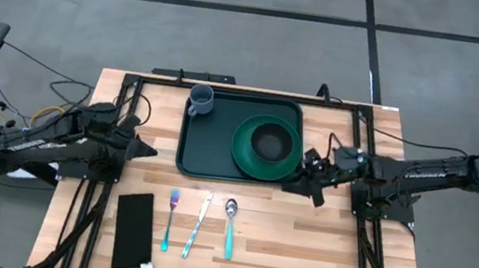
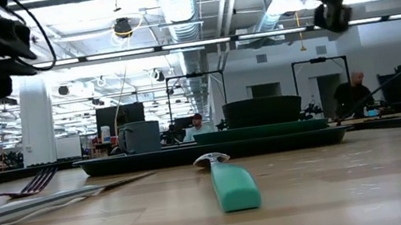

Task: Set up tray
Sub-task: Put the black napkin on the left side of the green plate on the black tray

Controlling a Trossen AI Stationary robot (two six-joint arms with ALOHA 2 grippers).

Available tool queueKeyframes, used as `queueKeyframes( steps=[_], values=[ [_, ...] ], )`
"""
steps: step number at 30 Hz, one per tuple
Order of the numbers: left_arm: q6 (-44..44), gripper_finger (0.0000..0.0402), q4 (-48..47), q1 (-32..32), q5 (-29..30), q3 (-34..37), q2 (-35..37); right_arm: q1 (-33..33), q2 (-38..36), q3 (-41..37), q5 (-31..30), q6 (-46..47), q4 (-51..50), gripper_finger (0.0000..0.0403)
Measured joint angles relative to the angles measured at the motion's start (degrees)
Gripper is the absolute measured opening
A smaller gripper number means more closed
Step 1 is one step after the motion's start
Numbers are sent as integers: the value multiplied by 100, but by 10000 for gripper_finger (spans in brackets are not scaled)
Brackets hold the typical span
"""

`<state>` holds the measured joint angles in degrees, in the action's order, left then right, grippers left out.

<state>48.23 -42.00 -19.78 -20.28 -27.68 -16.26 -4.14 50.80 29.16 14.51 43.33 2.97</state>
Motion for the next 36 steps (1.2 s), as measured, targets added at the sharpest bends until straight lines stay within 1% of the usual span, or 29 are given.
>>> queueKeyframes(
  steps=[3,6,10,14,19,24,26,28,33,36],
  values=[
    [191,100,-112,351,25,-114,-302,-291,16,-62,-335,71,-371,108],
    [475,100,-114,843,28,-155,-713,-571,14,-62,-608,81,-629,108],
    [932,100,-59,1781,-118,-155,-1365,-860,16,-62,-733,85,-770,108],
    [1233,100,75,2787,-101,-155,-2074,-1063,16,-62,-892,80,-905,108],
    [1301,100,58,3718,118,-155,-2824,-1201,16,-62,-1059,7,-952,108],
    [951,100,39,4514,138,-155,-3637,-1194,16,-61,-1076,-22,-1046,108],
    [874,100,39,4783,181,-155,-3992,-1191,16,-60,-1076,-4,-1041,108],
    [866,100,29,4971,351,-161,-4314,-1191,16,-60,-1075,18,-1041,108],
    [758,100,-126,5220,1197,-445,-4878,-1191,16,-60,-1074,24,-1041,108],
    [596,100,-114,5278,1519,-567,-5052,-1191,16,-59,-1074,28,-1041,108]
  ],
)
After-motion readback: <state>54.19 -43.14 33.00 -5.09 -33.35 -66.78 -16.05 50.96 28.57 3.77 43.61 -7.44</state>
